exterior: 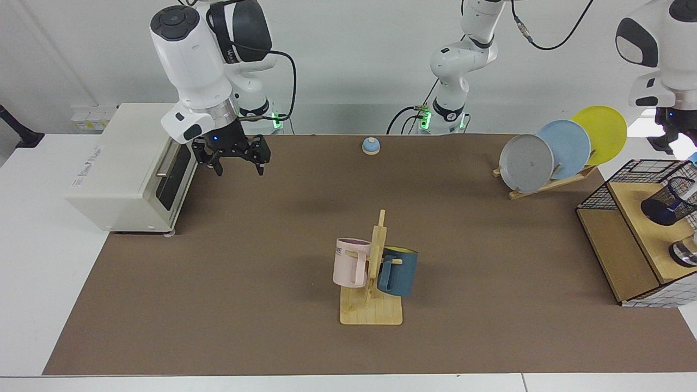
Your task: Put markers into pen holder
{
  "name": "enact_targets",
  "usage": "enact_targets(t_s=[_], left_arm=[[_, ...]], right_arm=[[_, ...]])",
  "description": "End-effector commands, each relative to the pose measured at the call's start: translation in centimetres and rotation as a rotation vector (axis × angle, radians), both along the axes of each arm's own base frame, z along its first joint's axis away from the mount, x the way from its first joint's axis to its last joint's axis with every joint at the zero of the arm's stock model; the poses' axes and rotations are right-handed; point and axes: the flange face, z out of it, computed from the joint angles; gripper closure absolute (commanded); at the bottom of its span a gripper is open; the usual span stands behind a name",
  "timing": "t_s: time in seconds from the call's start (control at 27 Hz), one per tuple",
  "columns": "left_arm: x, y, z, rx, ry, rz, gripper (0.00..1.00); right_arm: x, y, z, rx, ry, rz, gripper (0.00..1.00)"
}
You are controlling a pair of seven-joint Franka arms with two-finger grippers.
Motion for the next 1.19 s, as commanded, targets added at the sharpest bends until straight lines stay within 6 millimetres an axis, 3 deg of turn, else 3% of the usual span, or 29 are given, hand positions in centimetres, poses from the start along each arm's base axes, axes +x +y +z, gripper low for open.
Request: enact_targets(t_s=[0.0,0.11,0.33,0.44,0.63,0.74,0.93,1.15], left_arm=[[-2.3,-2.4,3.0,-0.065,-0.053,0.060,0.00],[-2.5,-3.8,3.1,-0.123,-0.067,0.088,0.00],[-3.0,-4.5,2.9,-0.225,-0.090,0.178,0.00],[-3.2,-4.9,2.6,-0.278,-0.099,0.265,0.00],[-4.0,-7.1,2.8,-0.387,-0.127,0.501,0.00],[-4.1,-10.6,2.3,-0.439,-0.125,0.617,0.00],[-4.9,-14.6,1.6,-0.486,-0.123,0.842,0.00],[-5.6,-19.7,2.4,-0.518,-0.128,0.949,0.00]], right_arm=[[-0.5,-0.8,0.8,-0.006,-0.001,0.013,0.00],[-1.6,-1.0,1.4,-0.010,-0.004,0.012,0.00],[-3.5,-1.1,3.0,-0.028,-0.007,0.010,0.00],[-4.7,-1.3,3.6,-0.043,0.001,0.013,0.00],[-5.8,-1.4,4.0,-0.047,0.024,0.015,0.00],[-6.1,-1.6,4.4,-0.047,0.021,0.016,0.00],[-6.4,-2.3,4.7,-0.050,0.031,0.008,0.00],[-6.1,-2.7,4.7,-0.046,0.031,0.002,0.00]])
